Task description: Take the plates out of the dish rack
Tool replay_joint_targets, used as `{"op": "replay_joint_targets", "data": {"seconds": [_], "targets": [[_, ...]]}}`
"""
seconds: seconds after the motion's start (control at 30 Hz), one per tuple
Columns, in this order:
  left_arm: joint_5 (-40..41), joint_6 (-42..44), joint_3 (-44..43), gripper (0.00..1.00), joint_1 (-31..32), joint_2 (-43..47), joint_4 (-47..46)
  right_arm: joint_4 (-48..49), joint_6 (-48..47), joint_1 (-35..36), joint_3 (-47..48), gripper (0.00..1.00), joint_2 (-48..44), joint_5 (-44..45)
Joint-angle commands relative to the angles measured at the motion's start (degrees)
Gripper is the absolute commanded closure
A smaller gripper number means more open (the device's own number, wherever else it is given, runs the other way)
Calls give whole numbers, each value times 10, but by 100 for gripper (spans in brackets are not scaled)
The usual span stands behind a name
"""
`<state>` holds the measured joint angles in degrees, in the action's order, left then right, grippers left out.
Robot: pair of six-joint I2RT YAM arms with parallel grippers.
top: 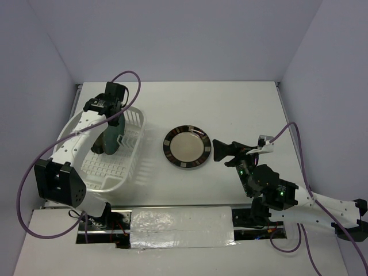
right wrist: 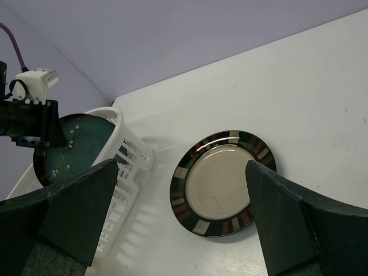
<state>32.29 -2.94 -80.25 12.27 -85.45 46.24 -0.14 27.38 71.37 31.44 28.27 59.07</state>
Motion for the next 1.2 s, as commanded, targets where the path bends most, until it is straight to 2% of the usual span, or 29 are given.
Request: {"op": "replay_joint_targets", "data": {"seconds": [0.0, 0.17, 0.33, 0.47, 0.5, 0.53, 0.57, 0.7, 0.97, 1.17], "targets": [[8, 8, 2, 58, -2, -10, -12, 16, -3, 1, 13, 1, -3, 1], [1, 13, 3, 60, -3, -16, -19, 17, -4, 1, 13, 1, -6, 0], [5, 11, 0, 67, -4, -24, -16, 16, -3, 1, 13, 1, -4, 1], [2, 10, -1, 81, -4, -19, -15, 15, -2, 1, 13, 1, -5, 1], [2, 9, 0, 89, -4, -18, -14, 14, -1, 1, 13, 1, -6, 1], [5, 11, 1, 93, -4, -17, -16, 15, -1, 1, 12, 1, -7, 1], [5, 12, 5, 100, -4, -13, -19, 17, -3, 1, 11, 1, -8, 0], [15, 11, -11, 100, -4, -16, -14, 17, -3, 1, 11, 1, -6, 0], [44, 13, -97, 100, -4, -7, 30, 16, -2, 2, 13, 1, -2, 1], [35, 17, -141, 100, -1, 12, 53, 22, -5, 1, 9, 1, -7, 2]]}}
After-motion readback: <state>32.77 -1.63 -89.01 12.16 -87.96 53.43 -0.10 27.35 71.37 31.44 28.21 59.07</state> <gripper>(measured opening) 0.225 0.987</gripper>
